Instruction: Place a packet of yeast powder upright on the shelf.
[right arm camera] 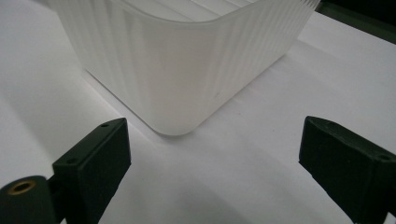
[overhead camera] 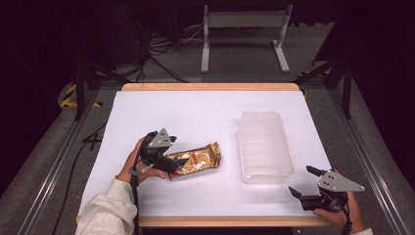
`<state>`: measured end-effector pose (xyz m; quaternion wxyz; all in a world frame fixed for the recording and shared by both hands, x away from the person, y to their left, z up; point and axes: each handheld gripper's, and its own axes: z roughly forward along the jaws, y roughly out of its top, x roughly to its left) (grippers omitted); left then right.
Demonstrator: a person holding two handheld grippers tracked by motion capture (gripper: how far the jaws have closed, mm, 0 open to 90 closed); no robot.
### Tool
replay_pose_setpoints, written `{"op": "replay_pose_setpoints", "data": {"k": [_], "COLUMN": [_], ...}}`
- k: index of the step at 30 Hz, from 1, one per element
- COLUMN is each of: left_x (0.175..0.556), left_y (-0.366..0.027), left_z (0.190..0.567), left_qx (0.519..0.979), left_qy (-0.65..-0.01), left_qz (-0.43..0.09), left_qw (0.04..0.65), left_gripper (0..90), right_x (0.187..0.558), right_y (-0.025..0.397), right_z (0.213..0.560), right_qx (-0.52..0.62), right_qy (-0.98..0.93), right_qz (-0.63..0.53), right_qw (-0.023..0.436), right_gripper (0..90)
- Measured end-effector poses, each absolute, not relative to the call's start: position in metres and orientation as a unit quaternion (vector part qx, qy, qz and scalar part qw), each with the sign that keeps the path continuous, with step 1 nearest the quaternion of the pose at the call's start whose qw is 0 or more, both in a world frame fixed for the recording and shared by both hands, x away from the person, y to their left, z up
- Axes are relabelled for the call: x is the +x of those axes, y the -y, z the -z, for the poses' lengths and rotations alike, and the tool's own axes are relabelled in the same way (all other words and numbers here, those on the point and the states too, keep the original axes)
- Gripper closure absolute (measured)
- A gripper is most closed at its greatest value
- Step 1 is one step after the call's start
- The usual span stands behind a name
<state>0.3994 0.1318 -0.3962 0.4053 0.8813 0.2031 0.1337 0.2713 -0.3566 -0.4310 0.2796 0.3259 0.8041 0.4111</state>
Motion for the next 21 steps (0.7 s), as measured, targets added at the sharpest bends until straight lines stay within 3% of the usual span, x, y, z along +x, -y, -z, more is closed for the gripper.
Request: {"op": "replay_pose_setpoints", "data": {"k": [11, 21], "left_x": [0.432, 0.455], "left_y": [-0.083, -0.032], "left_z": [0.397, 0.408], "left_qx": [0.91, 0.946], "left_qy": [-0.182, -0.162], "left_qz": [-0.093, -0.062], "left_qw": [0.36, 0.274], "left_gripper": [18.3, 17.3], "right_x": [0.27, 0.269], "right_y": [0.358, 0.359], "right_z": [0.432, 0.433], "right_qx": [0.328, 0.328], "right_qy": [-0.805, -0.807], "right_qz": [-0.41, -0.407], "right_qw": [0.277, 0.273], "right_gripper": [9.7, 9.7]}}
